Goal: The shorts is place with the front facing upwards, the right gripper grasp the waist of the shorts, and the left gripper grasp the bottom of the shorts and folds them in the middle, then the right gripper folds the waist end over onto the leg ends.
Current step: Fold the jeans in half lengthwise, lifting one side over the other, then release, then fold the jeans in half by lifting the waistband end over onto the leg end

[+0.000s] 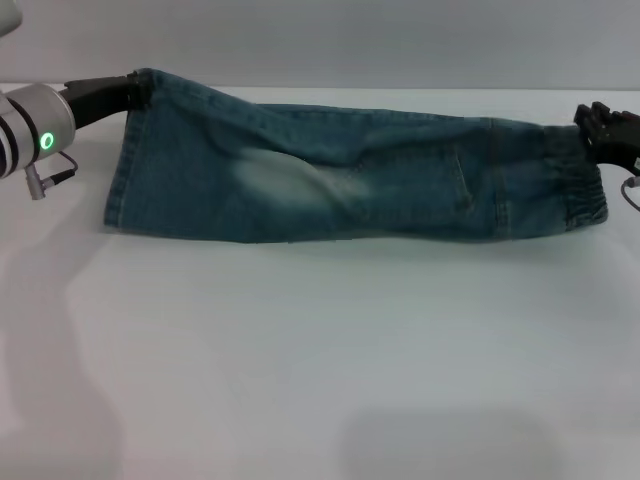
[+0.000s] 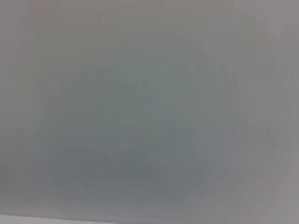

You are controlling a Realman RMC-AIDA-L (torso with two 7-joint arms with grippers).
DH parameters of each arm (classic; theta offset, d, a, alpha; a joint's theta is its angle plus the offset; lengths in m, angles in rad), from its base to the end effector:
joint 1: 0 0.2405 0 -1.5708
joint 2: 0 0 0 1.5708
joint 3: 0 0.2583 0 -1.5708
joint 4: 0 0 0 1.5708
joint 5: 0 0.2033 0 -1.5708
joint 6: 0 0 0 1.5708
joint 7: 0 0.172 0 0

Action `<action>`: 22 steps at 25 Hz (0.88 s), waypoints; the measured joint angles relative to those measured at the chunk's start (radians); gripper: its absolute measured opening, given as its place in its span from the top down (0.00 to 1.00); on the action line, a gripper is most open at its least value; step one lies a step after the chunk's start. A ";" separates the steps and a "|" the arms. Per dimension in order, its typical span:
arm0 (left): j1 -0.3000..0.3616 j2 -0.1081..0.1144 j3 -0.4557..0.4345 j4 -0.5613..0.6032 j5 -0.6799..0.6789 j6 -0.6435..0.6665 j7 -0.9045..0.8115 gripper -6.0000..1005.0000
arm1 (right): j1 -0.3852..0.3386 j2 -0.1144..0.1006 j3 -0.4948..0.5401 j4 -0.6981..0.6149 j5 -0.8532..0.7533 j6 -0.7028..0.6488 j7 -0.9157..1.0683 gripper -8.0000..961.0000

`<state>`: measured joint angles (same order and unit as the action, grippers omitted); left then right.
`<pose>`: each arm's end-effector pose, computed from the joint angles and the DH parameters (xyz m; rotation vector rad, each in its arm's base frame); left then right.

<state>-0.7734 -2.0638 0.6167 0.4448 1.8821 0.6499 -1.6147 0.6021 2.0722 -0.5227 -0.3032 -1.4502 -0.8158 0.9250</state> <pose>-0.2742 0.4757 0.0005 -1.9306 -1.0410 -0.5142 0.3260 0.4216 0.0005 -1.8542 0.8207 0.5727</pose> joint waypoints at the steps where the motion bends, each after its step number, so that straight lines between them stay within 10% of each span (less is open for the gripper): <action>1: 0.000 -0.001 0.000 -0.002 -0.018 -0.009 0.011 0.81 | 0.002 0.000 0.000 0.002 0.000 0.007 0.000 0.92; 9: 0.024 -0.002 0.000 -0.034 -0.181 -0.013 0.124 0.81 | 0.006 0.000 0.007 0.007 0.001 0.019 0.000 0.78; 14: 0.032 -0.002 0.000 -0.044 -0.212 0.005 0.159 0.65 | -0.002 0.001 0.008 0.007 0.019 0.000 0.000 0.54; 22: 0.053 0.002 -0.002 -0.038 -0.228 0.094 0.174 0.29 | -0.093 -0.013 -0.025 -0.081 -0.010 -0.193 0.219 0.43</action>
<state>-0.7205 -2.0617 0.6150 0.4066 1.6546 0.7443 -1.4403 0.5094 2.0591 -0.5475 -0.3844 -1.4604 -1.0084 1.1445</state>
